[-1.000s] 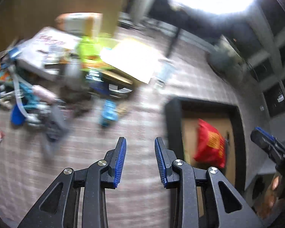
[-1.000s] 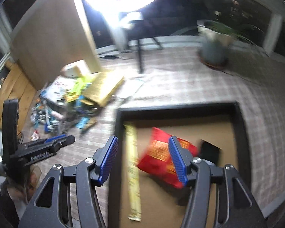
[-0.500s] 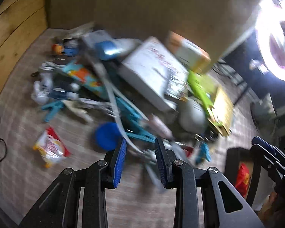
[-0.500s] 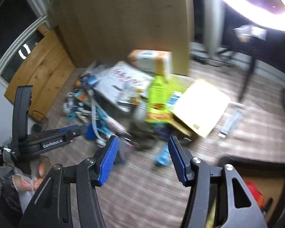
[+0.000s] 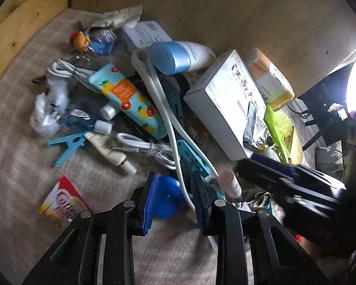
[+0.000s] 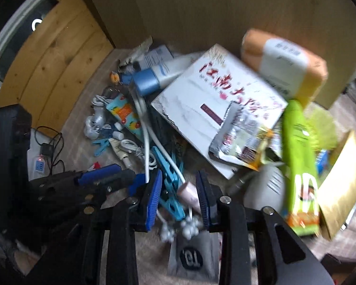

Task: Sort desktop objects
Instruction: 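Move both tools back to the pile, then grasp the white cable with the right gripper and lift it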

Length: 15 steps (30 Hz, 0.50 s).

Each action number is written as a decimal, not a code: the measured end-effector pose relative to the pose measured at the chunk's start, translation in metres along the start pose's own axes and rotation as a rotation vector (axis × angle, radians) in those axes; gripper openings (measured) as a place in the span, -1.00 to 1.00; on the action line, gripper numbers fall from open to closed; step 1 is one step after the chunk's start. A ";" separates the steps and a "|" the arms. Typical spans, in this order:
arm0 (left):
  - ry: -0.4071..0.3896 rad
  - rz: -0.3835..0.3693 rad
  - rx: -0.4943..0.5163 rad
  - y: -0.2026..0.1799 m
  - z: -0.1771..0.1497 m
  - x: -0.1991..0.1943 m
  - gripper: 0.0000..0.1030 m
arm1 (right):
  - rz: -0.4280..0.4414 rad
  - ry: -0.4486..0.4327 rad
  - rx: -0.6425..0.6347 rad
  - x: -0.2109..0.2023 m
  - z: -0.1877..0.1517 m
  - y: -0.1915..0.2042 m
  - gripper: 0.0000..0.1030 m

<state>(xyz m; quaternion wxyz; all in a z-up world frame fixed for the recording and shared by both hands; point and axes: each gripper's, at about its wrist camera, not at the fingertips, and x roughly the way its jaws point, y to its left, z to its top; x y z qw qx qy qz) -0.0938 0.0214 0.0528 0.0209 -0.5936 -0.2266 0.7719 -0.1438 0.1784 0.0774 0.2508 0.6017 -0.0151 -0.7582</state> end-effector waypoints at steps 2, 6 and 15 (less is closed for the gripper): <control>0.010 -0.003 -0.006 0.000 0.002 0.008 -0.56 | 0.020 0.028 0.011 0.013 0.004 -0.005 -0.45; 0.030 -0.016 -0.033 0.002 0.004 0.021 -0.57 | 0.059 0.073 0.040 0.035 0.007 -0.015 -0.52; 0.034 -0.032 -0.038 -0.007 -0.001 0.035 -0.88 | 0.135 0.089 0.064 0.048 0.006 -0.019 -0.80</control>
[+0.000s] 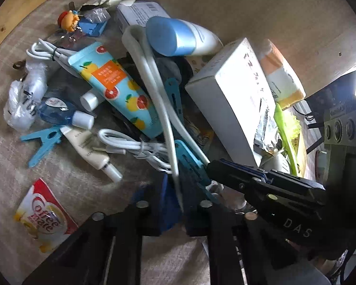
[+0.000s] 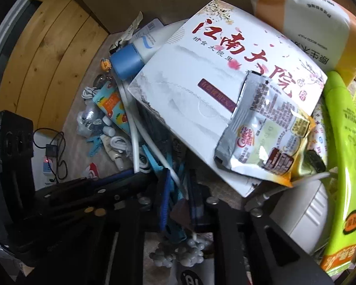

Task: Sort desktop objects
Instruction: 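Grasp the white cable with the right gripper and lift it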

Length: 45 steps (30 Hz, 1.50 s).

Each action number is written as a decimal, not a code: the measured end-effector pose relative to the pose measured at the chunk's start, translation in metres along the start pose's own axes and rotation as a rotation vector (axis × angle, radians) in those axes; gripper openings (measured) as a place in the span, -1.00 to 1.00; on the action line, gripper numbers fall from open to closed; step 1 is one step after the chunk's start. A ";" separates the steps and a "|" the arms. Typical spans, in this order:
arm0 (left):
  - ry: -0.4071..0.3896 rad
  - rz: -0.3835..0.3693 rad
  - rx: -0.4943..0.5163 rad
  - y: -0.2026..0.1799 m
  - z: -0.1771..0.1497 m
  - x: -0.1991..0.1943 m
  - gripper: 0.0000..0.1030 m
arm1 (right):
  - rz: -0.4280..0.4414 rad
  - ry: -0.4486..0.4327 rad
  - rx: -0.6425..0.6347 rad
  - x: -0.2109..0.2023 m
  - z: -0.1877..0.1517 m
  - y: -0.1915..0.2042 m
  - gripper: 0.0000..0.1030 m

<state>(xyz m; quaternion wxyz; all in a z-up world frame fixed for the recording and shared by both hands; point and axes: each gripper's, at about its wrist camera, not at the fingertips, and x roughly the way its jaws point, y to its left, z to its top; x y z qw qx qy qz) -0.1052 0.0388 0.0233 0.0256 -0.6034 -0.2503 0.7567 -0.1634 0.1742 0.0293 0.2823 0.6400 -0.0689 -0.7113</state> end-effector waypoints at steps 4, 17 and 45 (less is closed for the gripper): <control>-0.004 0.004 0.034 -0.003 -0.009 -0.001 -0.89 | 0.003 -0.034 0.017 -0.002 -0.012 0.003 -0.82; -0.081 -0.039 0.042 -0.017 -0.031 -0.045 -0.91 | 0.130 -0.098 0.054 -0.033 -0.038 0.023 -0.88; 0.003 -0.084 -0.001 0.051 -0.072 -0.030 -0.65 | 0.149 -0.048 0.142 0.001 -0.099 0.029 -0.66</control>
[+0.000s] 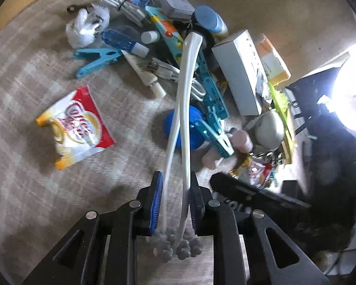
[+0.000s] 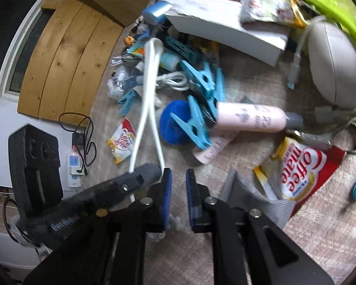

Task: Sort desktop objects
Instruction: 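Grasp the white cable with the right gripper and lift it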

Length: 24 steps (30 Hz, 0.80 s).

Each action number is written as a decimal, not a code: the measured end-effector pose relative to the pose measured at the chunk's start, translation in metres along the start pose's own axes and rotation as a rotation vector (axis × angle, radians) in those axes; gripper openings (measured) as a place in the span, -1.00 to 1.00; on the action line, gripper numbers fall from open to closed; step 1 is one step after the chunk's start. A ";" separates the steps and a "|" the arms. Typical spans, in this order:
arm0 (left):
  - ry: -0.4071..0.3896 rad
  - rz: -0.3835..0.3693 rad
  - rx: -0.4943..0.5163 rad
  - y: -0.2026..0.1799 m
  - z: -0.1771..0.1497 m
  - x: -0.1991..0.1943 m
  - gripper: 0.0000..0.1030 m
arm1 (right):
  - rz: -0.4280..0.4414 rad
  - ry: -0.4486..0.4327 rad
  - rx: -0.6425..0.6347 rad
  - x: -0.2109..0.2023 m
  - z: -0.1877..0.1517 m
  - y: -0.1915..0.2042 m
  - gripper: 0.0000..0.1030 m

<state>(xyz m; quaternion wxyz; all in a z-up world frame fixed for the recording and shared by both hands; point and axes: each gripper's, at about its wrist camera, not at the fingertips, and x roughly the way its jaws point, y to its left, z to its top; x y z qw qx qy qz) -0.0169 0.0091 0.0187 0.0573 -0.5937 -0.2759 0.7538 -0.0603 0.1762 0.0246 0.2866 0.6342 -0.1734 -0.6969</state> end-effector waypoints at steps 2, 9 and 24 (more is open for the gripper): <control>0.014 0.001 0.011 0.001 -0.002 0.001 -0.67 | -0.006 -0.004 -0.008 0.001 0.003 0.007 -0.61; 0.020 -0.059 0.046 0.001 -0.013 -0.004 -0.68 | 0.001 -0.018 -0.003 -0.001 0.014 0.026 -0.47; -0.011 -0.040 0.045 0.017 -0.008 -0.028 -0.27 | -0.099 0.045 0.015 0.005 0.002 0.007 -0.60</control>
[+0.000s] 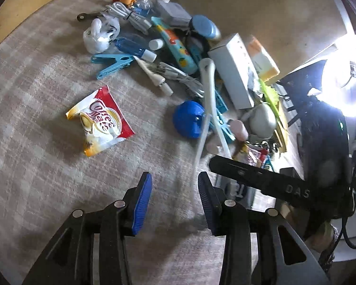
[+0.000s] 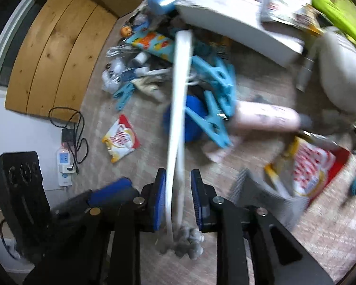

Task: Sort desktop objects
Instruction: 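Grasp the white cable with the right gripper and lift it, then carry the white cable to the tray and open the right gripper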

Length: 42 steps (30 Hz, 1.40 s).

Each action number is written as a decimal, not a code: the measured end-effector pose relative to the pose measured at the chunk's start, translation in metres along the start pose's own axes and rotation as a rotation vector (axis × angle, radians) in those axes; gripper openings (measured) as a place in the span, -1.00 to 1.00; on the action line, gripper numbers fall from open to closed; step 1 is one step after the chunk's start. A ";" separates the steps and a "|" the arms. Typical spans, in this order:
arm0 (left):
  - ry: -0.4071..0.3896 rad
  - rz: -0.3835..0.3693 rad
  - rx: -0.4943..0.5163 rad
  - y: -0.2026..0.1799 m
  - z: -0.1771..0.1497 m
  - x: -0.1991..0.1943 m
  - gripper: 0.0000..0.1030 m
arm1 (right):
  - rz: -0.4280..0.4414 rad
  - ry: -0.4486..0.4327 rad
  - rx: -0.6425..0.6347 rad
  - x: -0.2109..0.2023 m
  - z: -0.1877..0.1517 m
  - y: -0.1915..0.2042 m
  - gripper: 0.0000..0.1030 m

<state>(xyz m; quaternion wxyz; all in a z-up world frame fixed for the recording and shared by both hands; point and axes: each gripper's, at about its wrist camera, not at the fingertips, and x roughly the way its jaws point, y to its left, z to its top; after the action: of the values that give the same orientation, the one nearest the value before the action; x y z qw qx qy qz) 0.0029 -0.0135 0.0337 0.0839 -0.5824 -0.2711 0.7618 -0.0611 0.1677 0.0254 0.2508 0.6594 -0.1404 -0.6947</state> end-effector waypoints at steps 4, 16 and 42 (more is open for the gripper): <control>0.034 0.016 0.045 -0.013 -0.002 0.019 -0.28 | 0.005 -0.003 0.059 -0.002 -0.005 -0.023 -0.69; 0.064 0.004 0.075 -0.033 -0.006 0.034 -0.70 | -0.017 -0.040 0.083 -0.003 -0.018 -0.038 -0.86; 0.041 -0.065 0.167 -0.102 -0.032 0.013 -0.87 | 0.031 -0.157 0.072 -0.065 -0.053 -0.035 -0.90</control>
<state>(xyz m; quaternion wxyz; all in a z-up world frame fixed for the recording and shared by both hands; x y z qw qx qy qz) 0.0096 0.0883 0.0693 0.1625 -0.5795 -0.2235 0.7667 -0.0143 0.2391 0.0573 0.2259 0.6091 -0.1947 -0.7349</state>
